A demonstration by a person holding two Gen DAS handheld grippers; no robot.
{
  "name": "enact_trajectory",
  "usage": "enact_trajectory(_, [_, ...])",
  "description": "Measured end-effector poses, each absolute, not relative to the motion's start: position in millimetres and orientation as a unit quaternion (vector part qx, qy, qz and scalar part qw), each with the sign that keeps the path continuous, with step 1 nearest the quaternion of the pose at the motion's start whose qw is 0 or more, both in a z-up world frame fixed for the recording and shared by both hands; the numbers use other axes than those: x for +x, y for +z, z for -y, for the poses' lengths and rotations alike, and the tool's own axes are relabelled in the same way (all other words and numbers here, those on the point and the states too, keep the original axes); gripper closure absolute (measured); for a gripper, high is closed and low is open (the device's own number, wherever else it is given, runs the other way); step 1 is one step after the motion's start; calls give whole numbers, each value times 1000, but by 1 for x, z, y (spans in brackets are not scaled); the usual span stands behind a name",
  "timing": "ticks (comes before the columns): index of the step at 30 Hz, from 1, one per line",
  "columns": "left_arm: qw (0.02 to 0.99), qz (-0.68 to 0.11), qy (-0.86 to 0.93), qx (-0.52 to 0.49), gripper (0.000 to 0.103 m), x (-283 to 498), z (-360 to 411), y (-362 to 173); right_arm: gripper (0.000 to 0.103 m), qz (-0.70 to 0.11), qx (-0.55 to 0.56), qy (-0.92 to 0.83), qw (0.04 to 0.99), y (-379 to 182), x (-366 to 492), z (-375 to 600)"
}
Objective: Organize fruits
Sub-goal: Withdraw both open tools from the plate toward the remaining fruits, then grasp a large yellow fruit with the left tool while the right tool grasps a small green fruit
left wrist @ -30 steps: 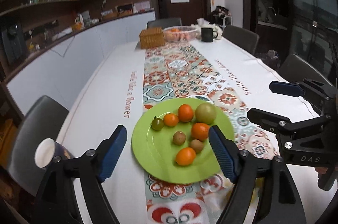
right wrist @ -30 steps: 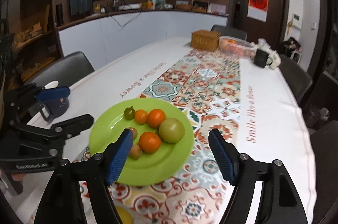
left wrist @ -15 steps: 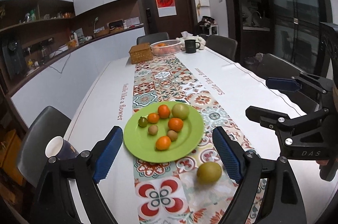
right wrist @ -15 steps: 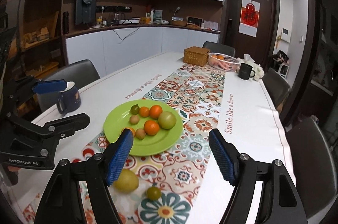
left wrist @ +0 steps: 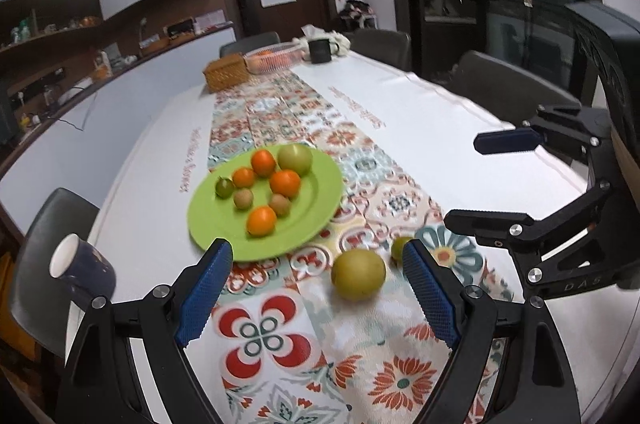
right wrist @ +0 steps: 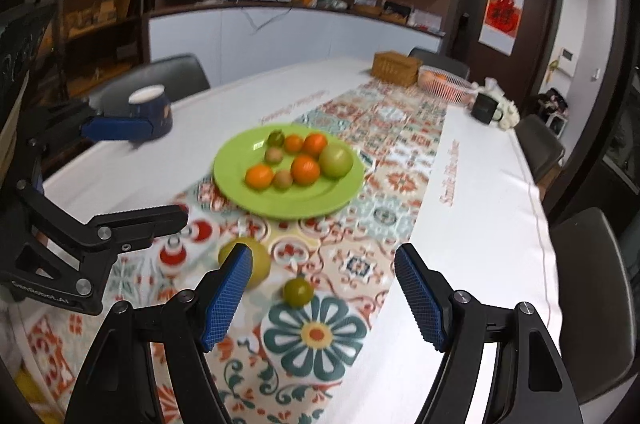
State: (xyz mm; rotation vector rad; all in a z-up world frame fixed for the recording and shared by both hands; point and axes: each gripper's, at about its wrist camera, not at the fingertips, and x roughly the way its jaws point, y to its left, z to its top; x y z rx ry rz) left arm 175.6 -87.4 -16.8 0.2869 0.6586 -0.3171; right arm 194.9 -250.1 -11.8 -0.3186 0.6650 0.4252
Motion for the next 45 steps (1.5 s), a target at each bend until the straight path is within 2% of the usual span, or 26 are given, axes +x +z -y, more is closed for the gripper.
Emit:
enact_trajectory(8, [904, -348, -183, 168, 16, 181, 96, -51, 32, -361, -181, 230, 885, -46, 201, 247])
enact_trajectory(23, [879, -390, -215, 169, 17, 213, 102, -85, 48, -405, -174, 266, 857, -90, 231, 242])
enact_trajectory(28, [876, -394, -223, 168, 22, 221, 104, -89, 55, -411, -168, 274, 853, -98, 240, 240])
enact_trajectory(33, [874, -405, -225, 145, 32, 231, 102, -92, 58, -415, -158, 275, 853, -102, 247, 239])
enact_trajectory(37, [871, -414, -230, 130, 37, 235, 102, -95, 64, -419, -144, 277, 853, -104, 251, 240])
enact_trajectory(39, [869, -419, -234, 122, 43, 237, 103, -97, 68, -421, -136, 278, 852, -105, 252, 240])
enact_trajectory(40, [867, -424, -236, 116, 45, 239, 103, -99, 73, -423, -133, 278, 852, -105, 252, 241])
enact_trajectory(42, [865, -428, -239, 103, 53, 241, 103, -101, 73, -422, -127, 274, 855, -105, 252, 242])
enact_trajectory(45, [866, -432, -233, 94, 53, 241, 103, -101, 73, -422, -111, 264, 860, -104, 252, 247])
